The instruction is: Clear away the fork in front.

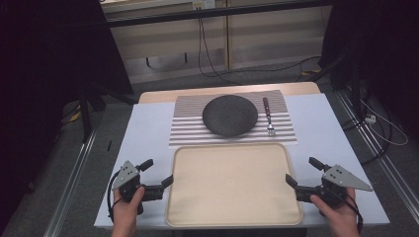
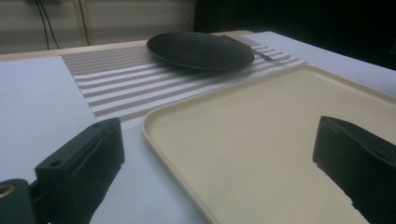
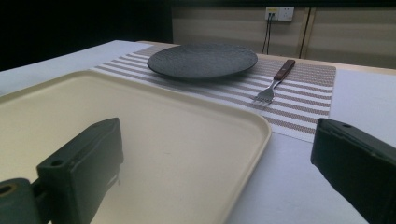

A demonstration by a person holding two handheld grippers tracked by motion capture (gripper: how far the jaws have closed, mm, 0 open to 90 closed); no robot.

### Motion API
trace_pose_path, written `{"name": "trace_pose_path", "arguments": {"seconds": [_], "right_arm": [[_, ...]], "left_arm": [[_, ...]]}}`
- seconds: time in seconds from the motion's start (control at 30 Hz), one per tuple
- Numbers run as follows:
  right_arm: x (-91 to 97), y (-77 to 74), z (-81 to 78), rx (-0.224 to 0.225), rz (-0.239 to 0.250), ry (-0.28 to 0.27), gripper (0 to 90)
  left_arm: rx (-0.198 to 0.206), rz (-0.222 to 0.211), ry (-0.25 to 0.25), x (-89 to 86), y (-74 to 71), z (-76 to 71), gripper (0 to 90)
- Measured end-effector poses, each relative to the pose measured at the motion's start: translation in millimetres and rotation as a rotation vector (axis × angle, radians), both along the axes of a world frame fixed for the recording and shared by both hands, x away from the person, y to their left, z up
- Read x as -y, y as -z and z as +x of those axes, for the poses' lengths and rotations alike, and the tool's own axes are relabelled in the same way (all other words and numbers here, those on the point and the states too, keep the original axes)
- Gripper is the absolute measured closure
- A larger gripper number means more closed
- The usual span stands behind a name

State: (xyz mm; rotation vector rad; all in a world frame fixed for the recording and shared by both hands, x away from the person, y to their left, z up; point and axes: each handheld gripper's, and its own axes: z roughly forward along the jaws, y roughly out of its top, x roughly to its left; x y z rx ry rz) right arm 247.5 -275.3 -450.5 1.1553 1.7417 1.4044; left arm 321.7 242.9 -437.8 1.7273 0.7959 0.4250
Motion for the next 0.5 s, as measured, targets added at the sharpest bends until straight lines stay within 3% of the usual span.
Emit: {"name": "trace_pose_path", "arguments": {"seconds": [0.27, 0.5], "right_arm": [[1.2, -1.2, 7.1, -0.023, -0.005, 0.011, 1.6], [2.2, -11.2, 20.3, -0.025, -0.043, 0.028, 1.7]], "left_arm": [[0.003, 0.009, 0.008, 1.0, 0.0, -0.3, 2.3], [0.01, 0.012, 0.01, 0.2, -1.5, -1.4, 2.3]]}}
